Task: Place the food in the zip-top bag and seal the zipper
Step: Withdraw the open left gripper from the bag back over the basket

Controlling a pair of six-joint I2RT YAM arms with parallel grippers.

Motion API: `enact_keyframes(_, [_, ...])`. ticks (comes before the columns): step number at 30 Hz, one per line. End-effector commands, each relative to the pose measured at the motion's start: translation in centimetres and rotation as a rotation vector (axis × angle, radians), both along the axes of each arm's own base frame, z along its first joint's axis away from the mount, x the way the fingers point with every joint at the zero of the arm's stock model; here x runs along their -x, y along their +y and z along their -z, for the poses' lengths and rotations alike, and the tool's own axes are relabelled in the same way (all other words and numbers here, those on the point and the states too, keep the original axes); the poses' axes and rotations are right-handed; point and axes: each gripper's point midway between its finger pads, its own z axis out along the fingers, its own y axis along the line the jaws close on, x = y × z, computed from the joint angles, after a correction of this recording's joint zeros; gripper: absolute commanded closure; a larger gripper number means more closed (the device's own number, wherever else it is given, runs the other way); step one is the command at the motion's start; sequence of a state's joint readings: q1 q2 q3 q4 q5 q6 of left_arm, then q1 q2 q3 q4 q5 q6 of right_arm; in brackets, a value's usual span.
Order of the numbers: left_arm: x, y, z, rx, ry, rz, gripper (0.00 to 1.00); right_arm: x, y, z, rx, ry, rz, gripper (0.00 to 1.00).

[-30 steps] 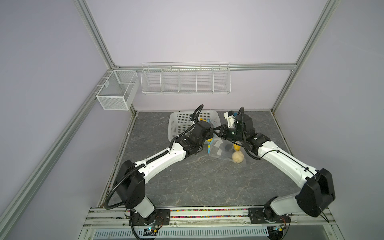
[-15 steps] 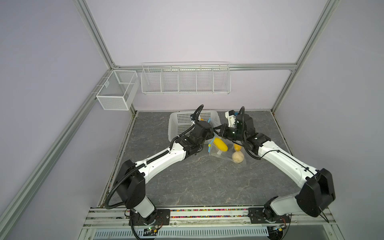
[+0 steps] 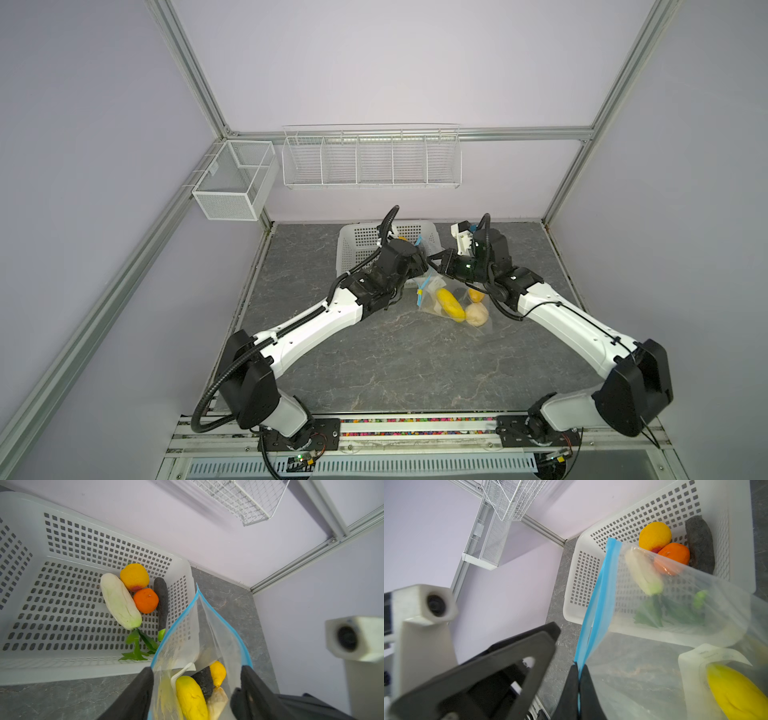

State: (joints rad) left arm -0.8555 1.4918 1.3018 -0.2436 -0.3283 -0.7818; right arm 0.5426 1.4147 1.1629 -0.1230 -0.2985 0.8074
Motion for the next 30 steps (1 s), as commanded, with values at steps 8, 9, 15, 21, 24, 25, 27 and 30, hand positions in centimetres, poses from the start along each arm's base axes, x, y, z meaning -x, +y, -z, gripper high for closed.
enact_keyframes(8, [-1.5,5.3,3.0,-0.191,0.163,-0.033,0.19,1.5,-3.0,1.2,0.1,-0.016,0.05,0.94])
enact_keyframes(9, [-1.9,5.9,3.7,-0.213,0.179,-0.042,0.17,1.5,-3.2,1.5,0.11,-0.016,0.051,0.94])
enact_keyframes(15, [-4.7,6.4,8.5,-0.339,0.325,-0.012,0.11,1.0,-3.3,2.6,0.141,-0.005,0.046,0.94])
enact_keyframes(21, [-7.5,6.9,11.6,-0.5,0.449,-0.065,0.07,-0.1,-3.2,3.8,0.141,0.014,0.044,0.94])
enact_keyframes(24, [-9.2,6.9,13.4,-0.547,0.496,-0.082,0.06,-0.4,-3.1,4.2,0.132,0.03,0.041,0.94])
enact_keyframes(25, [-9.8,7.0,13.9,-0.55,0.508,-0.09,0.06,-0.5,-3.1,4.4,0.13,0.035,0.04,0.94])
enact_keyframes(27, [-10.8,7.0,15.2,-0.533,0.55,-0.088,0.08,-0.5,-3.2,4.5,0.132,0.04,0.033,0.94])
enact_keyframes(30, [-12.1,7.2,16.2,-0.512,0.566,-0.108,0.1,-0.5,-3.7,5.0,0.139,0.052,0.041,0.94])
